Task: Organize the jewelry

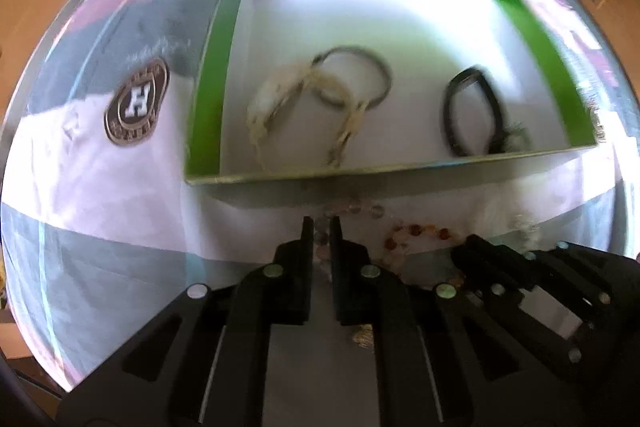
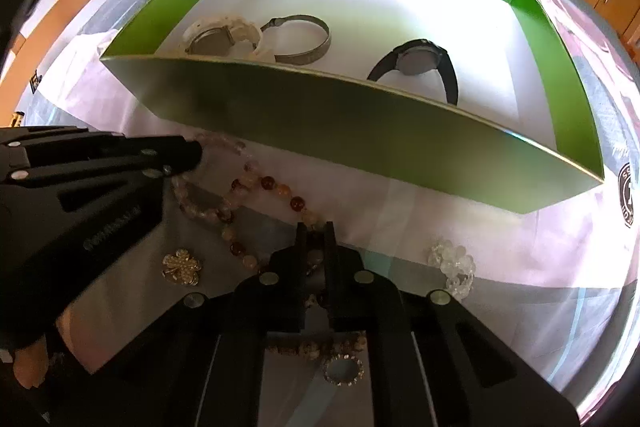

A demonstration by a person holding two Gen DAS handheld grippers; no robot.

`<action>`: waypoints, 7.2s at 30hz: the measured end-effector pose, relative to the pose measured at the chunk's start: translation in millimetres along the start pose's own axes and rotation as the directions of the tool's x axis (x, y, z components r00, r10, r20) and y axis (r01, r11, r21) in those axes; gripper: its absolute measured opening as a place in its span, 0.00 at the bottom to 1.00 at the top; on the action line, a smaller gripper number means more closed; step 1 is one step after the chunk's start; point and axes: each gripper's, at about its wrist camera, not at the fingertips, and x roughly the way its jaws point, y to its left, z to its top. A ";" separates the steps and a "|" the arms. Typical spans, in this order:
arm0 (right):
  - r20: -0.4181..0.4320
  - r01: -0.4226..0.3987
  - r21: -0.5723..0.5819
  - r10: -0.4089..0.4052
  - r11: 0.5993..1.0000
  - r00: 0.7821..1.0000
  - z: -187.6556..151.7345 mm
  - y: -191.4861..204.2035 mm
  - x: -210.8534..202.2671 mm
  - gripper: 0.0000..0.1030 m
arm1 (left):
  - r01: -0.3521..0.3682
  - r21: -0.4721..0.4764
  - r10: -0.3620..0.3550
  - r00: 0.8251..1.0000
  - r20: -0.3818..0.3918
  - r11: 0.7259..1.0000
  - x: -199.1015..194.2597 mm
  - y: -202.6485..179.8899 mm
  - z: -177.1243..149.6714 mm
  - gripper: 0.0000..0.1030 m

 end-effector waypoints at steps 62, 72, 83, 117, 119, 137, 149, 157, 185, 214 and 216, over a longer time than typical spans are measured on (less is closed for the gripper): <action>0.316 -0.113 0.171 0.054 0.979 0.947 15.4 -61.3 -94.2 0.45 | 0.027 -0.012 -0.025 0.986 0.163 1.000 -75.3 10.7 -7.1 0.49; 0.042 0.050 0.136 -0.056 0.989 0.998 -18.2 -68.1 -59.8 0.53 | -0.013 0.047 0.018 0.995 -0.096 0.999 -17.2 -11.3 -33.9 0.56; -0.115 0.152 0.049 -0.146 0.987 0.983 -31.4 -45.3 -5.9 0.53 | -0.045 0.113 0.061 0.988 -0.144 0.993 -1.5 -23.1 -44.4 0.64; -0.042 0.094 0.149 -0.089 0.984 0.995 -25.2 -65.4 -22.8 0.15 | -0.062 0.023 0.064 0.994 -0.094 0.998 -19.8 -0.1 -39.2 0.20; -0.038 0.092 0.151 -0.087 0.984 0.995 -26.0 -64.0 -22.8 0.15 | -0.063 0.023 0.065 0.994 -0.093 0.998 -22.1 -1.9 -40.2 0.20; 0.057 0.033 0.152 -0.042 0.988 0.997 -22.8 -70.5 -54.2 0.15 | -0.072 0.029 0.074 0.992 -0.104 0.997 -7.4 -3.9 -35.4 0.21; 0.061 0.030 0.156 -0.039 0.987 0.997 -26.2 -67.3 -51.0 0.15 | 0.012 -0.007 -0.013 0.995 -0.099 1.000 -15.8 8.9 -31.0 0.19; 0.092 0.012 0.182 -0.029 0.983 0.995 -25.7 -74.6 -61.5 0.15 | 0.078 -0.049 -0.081 0.994 -0.076 0.996 -29.7 28.1 -24.6 0.17; -0.048 0.080 0.168 -0.073 0.982 0.996 -22.7 -64.8 -6.8 0.15 | 0.037 -0.008 -0.037 0.975 -0.217 0.999 4.1 23.1 -34.7 0.34; 0.083 0.044 0.263 -0.067 0.964 0.994 -15.6 -96.6 -44.4 0.30 | 0.087 -0.051 -0.092 0.990 -0.111 0.995 -22.7 25.8 -17.0 0.20; 0.034 0.071 0.305 -0.086 0.950 0.996 -17.6 -105.3 -32.5 0.42 | 0.088 -0.047 -0.093 0.990 -0.109 0.995 -23.2 25.1 -17.4 0.20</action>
